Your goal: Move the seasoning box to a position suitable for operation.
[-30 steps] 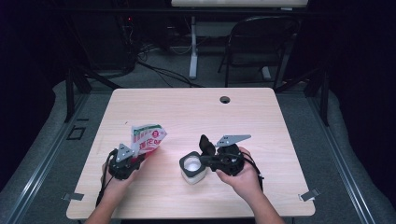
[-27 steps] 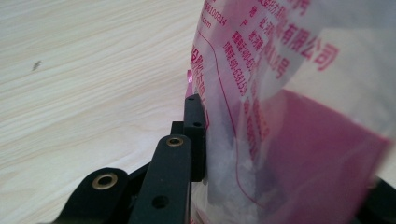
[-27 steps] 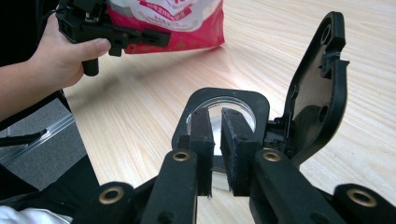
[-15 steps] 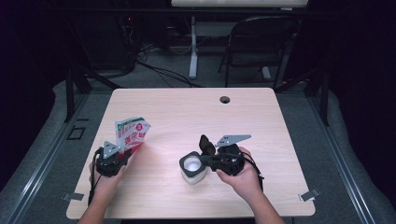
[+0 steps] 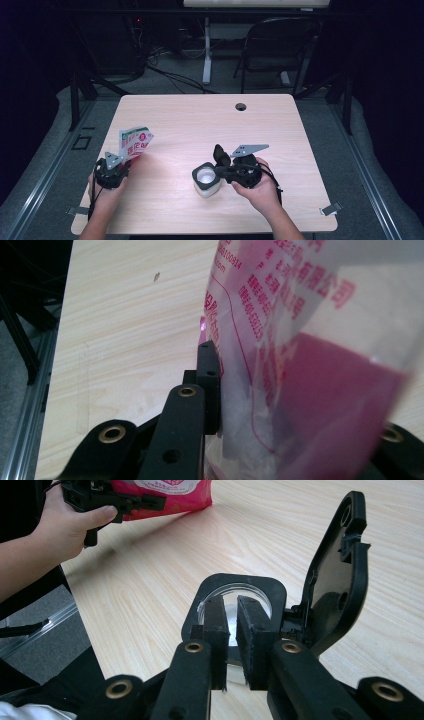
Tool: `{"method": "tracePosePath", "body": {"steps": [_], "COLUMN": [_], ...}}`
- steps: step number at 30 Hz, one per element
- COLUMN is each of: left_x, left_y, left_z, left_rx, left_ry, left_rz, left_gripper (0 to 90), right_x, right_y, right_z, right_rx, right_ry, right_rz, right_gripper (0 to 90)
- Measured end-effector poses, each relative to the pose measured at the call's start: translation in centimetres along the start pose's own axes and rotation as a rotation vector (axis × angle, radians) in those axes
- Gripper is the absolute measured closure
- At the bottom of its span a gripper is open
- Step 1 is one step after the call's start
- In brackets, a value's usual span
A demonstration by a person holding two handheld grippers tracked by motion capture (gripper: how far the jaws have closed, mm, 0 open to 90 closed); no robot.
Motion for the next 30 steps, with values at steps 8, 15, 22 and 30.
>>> {"method": "tracePosePath", "body": {"steps": [8,15,22,30], "left_x": [-0.1,-0.2,-0.2,-0.2], "left_y": [0.1,0.3,0.4,0.5], "left_z": [0.3,0.7,1.0,1.0], "left_rx": [-0.023,-0.06,-0.106,-0.1], "left_ry": [0.033,0.072,0.135,0.138], "left_rz": [0.036,0.061,0.086,0.09], "left_gripper": [79.3,74.9,65.5,48.3], "right_x": [0.0,0.0,0.0,0.0], "right_y": [0.0,0.0,0.0,0.0], "right_z": [0.0,0.0,0.0,-0.1], "right_rx": [0.002,0.004,0.006,0.008], "right_ry": [-0.002,-0.002,-0.004,-0.006], "right_rz": [-0.002,-0.001,-0.002,-0.004], "right_gripper": [82.6,82.4,81.8,81.6]}}
Point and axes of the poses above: each handheld gripper's, and its own axes: x roughly forward along the jaws, y roughly out of its underside, z roughly to its left, the point moved 1 cm from there along x, roughly forward along the jaws, and after that the axes turned 12 degrees about z, right-handed, at the moved point
